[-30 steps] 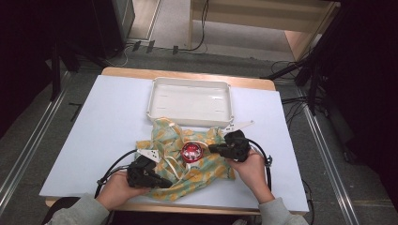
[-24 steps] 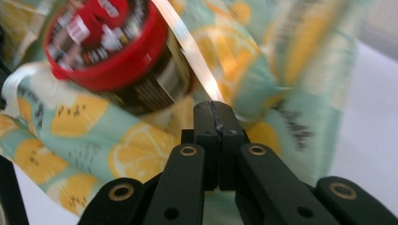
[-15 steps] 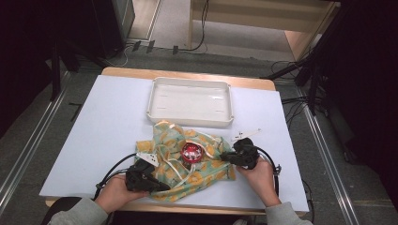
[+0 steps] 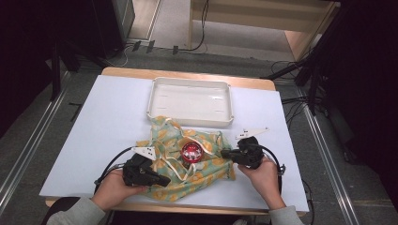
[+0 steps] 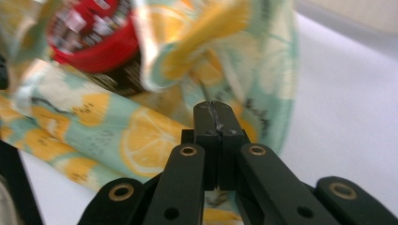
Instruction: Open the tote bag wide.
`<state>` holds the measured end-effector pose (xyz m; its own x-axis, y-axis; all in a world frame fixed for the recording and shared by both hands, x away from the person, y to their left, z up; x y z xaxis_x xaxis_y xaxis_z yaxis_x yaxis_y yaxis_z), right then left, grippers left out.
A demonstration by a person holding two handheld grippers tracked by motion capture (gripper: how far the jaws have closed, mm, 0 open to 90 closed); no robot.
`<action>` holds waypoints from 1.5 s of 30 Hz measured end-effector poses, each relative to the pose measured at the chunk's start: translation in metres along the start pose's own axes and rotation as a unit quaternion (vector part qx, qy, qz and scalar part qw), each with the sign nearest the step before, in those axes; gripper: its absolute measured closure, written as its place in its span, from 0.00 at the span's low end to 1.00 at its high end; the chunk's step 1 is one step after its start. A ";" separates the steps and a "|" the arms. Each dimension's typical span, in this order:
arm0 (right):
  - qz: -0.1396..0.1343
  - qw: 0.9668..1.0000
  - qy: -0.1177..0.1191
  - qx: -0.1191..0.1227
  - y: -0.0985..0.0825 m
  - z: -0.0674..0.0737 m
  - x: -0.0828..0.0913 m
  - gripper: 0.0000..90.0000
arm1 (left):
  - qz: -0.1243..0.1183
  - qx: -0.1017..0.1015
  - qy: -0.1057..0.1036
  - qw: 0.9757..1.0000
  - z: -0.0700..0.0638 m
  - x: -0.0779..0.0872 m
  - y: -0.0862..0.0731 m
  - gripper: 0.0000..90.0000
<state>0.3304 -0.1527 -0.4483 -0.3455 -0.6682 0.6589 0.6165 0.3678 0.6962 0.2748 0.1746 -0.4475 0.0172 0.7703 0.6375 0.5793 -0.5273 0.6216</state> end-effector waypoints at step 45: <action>0.044 0.996 0.065 0.048 -0.038 0.045 -0.027 1.00 | -0.067 0.035 0.044 0.996 0.057 0.007 0.062 1.00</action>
<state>0.2846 -0.1190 -0.4795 -0.1955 -0.7060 0.6806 0.5673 0.4847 0.6658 0.3570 0.1682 -0.4305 -0.1349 0.7961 0.5899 0.6276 -0.3921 0.6726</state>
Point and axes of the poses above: each handheld gripper's, and its own axes: x roughly backward along the jaws, y roughly out of its top, z roughly to its left, the point moved 2 cm from there along -x, roughly forward along the jaws, and after that the axes turned 4 degrees about -z, right-handed, at the moved point
